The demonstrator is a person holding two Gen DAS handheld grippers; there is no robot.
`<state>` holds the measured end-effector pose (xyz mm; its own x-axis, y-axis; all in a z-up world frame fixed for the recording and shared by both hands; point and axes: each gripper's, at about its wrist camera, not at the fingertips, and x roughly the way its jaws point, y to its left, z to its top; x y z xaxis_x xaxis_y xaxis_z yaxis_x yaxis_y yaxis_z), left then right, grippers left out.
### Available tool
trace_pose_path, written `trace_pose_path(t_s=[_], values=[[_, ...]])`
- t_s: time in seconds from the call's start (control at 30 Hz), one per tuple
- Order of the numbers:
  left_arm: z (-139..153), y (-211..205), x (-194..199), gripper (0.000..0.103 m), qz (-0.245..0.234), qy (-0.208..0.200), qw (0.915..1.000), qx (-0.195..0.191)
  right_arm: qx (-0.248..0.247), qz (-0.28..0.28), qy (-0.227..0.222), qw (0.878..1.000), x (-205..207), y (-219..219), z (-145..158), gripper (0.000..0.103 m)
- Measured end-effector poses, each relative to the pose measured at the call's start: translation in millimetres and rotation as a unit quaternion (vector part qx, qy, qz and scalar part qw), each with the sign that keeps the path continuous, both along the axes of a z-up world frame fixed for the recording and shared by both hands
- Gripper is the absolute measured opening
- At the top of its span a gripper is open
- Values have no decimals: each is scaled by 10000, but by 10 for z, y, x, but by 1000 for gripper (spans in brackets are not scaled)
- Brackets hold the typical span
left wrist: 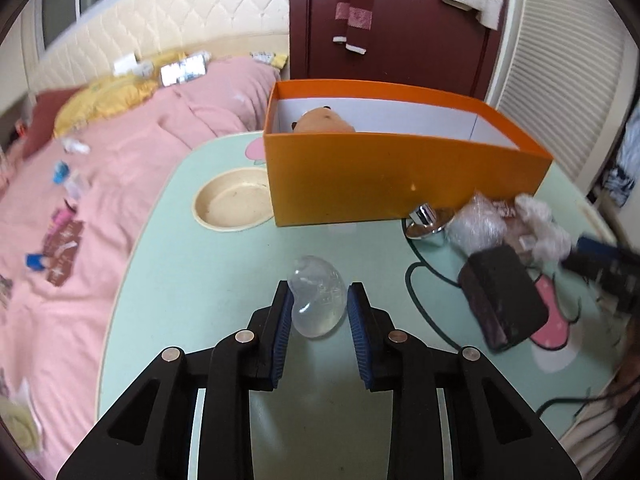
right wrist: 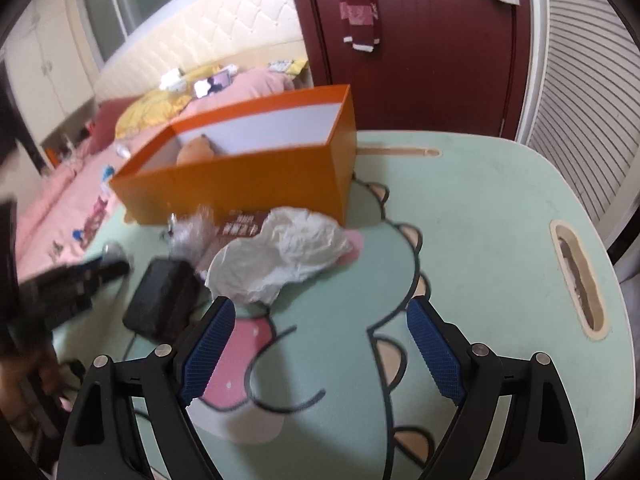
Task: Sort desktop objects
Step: 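Grasp the white tissue with the right gripper while the left lifts the clear item, then carry the clear item and the tissue into the orange box and release both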
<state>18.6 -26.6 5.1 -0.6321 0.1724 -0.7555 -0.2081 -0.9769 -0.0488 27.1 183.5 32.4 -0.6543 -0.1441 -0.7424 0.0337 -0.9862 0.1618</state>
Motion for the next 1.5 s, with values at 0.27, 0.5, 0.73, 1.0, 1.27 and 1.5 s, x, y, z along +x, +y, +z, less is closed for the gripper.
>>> trace_pose_path(t_s=[0.27, 0.5, 0.73, 1.0, 1.27, 1.5], values=[[-9, -46, -26, 30, 50, -19, 9999, 95, -88, -202, 129, 9997, -293, -1, 142, 87], [-23, -68, -47, 30, 50, -11, 9999, 105, 201, -56, -324, 9993, -547, -115, -62, 40], [6, -81, -34, 29, 50, -31, 9997, 257, 106, 127, 7, 9999, -340, -97, 43, 26], [279, -163, -46, 28, 54, 263, 9973, 685, -180, 233, 708, 9971, -198, -33, 388, 26], [761, -1, -355, 28, -229, 835, 9942, 630, -212, 483, 1021, 9934, -409, -202, 609, 26], [861, 203, -794, 28, -311, 846, 9930, 758, -254, 608, 1093, 9918, -709, -326, 689, 26]])
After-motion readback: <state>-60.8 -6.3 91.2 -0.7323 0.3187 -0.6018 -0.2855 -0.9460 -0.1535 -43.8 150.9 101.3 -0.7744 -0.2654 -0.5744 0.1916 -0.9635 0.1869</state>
